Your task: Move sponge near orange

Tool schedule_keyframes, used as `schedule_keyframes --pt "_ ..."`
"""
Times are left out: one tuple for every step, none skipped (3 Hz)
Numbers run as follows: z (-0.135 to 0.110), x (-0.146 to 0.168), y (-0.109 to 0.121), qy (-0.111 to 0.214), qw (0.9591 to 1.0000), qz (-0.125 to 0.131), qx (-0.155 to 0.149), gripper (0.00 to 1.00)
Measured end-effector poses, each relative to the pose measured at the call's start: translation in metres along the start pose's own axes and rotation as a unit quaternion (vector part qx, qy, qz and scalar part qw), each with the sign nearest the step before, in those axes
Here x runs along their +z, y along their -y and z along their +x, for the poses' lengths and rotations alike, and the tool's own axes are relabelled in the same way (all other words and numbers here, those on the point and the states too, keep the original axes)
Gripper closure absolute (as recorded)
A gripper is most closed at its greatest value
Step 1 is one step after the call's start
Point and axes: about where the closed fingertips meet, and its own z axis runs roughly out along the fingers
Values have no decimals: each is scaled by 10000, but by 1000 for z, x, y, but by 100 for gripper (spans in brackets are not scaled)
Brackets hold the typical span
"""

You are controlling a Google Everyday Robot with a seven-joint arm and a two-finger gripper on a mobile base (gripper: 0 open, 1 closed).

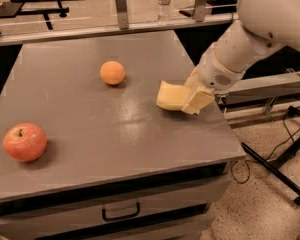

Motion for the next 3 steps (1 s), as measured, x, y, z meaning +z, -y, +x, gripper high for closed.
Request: schedule_keyframes --pt "-16 18 41 -116 9999 99 -68 100" --pt "-40 47 74 -228 9996 117 -142 100" --pt "-55 60 86 -227 9995 106 -181 100"
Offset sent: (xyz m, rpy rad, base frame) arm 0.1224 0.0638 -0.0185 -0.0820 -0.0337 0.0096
